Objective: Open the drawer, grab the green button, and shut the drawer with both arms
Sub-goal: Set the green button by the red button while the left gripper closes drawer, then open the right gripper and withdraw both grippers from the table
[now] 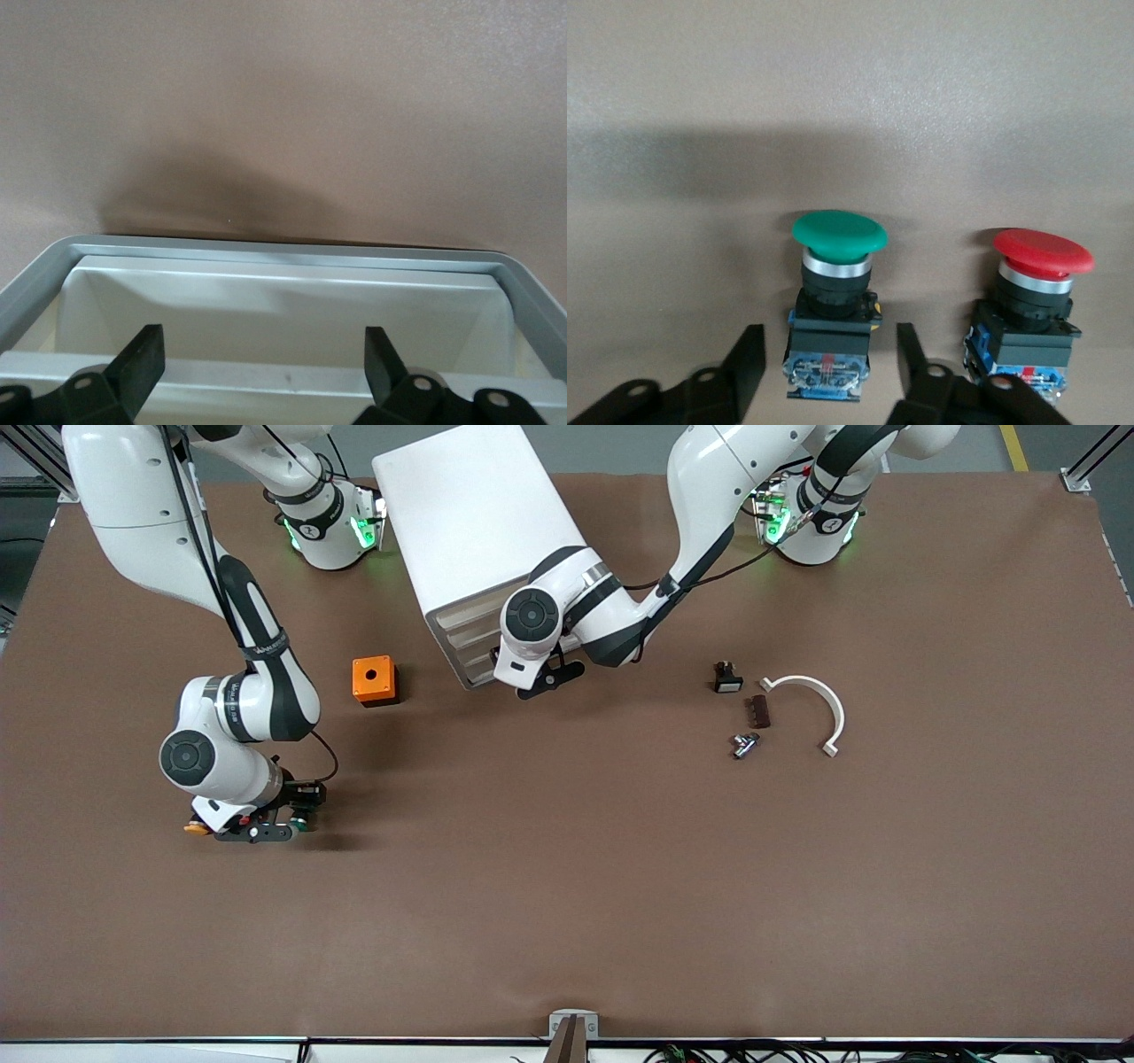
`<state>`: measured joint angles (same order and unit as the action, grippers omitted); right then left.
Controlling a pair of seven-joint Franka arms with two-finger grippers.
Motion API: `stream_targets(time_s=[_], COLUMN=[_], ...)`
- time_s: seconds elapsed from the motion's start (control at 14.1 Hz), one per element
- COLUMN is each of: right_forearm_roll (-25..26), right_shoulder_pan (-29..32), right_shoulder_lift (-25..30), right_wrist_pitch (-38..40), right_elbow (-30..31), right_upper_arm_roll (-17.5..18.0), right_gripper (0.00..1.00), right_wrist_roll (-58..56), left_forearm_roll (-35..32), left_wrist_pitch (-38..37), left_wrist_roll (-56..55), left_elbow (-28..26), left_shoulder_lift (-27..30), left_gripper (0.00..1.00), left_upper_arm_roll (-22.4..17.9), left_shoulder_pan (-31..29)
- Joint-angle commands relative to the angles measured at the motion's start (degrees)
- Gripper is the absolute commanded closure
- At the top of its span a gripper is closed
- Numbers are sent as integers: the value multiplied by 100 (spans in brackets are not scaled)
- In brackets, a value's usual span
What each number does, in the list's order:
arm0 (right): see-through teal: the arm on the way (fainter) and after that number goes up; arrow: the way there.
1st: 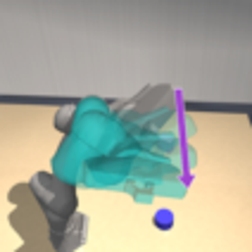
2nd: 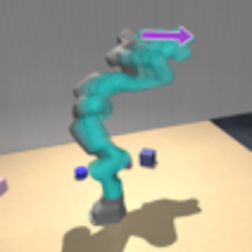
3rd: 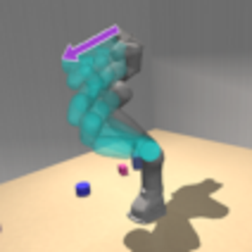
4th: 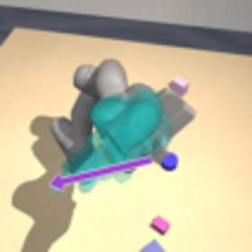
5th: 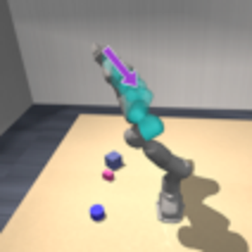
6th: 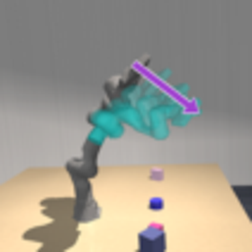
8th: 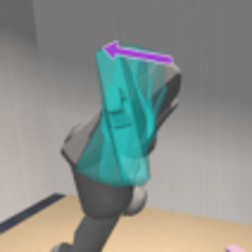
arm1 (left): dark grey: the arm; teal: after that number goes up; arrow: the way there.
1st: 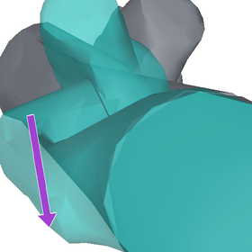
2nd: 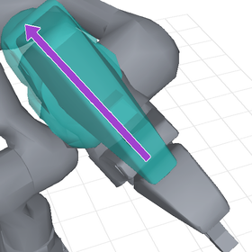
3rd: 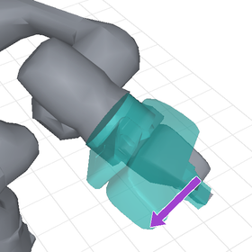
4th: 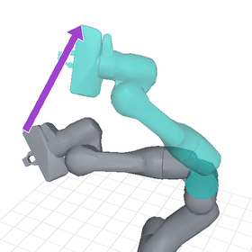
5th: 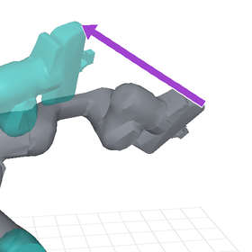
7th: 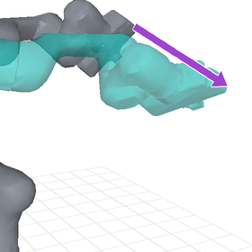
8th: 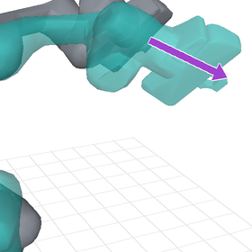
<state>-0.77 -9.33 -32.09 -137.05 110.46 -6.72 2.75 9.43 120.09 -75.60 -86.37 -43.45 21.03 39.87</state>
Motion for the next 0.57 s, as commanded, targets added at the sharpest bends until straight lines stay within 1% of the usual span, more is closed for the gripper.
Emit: stream_targets(time_s=[0.0,0.07,0.14,0.28,0.35,0.5], right_forearm_roll=[104,104,104,104,104,86], right_shoulder_pan=[186,186,186,195,195,177], right_shoulder_lift=[18,62,150,308,422,720], right_wrist_pitch=[47,73,256,896,1273,2257], right_elbow=[-165,-191,-226,-506,-682,-1051], right_upper_arm_roll=[100,100,100,100,100,100], right_gripper=[0,0,0,0,0,0], right_wrist_roll=[-55,-46,-46,-37,-37,111], left_forearm_roll=[138,120,94,-20,-142,-205], left_wrist_pitch=[67,58,-20,-362,-573,-1056], left_wrist_roll=[63,-33,-43,79,159,613], left_elbow=[41,155,304,585,630,622], left_shoulder_lift=[90,108,117,257,449,1063], left_gripper=[1,1,1,1,1,1], left_upper_arm_roll=[15,6,6,-3,-12,-3], left_shoulder_pan=[-111,-190,-278,-541,-620,-1024])
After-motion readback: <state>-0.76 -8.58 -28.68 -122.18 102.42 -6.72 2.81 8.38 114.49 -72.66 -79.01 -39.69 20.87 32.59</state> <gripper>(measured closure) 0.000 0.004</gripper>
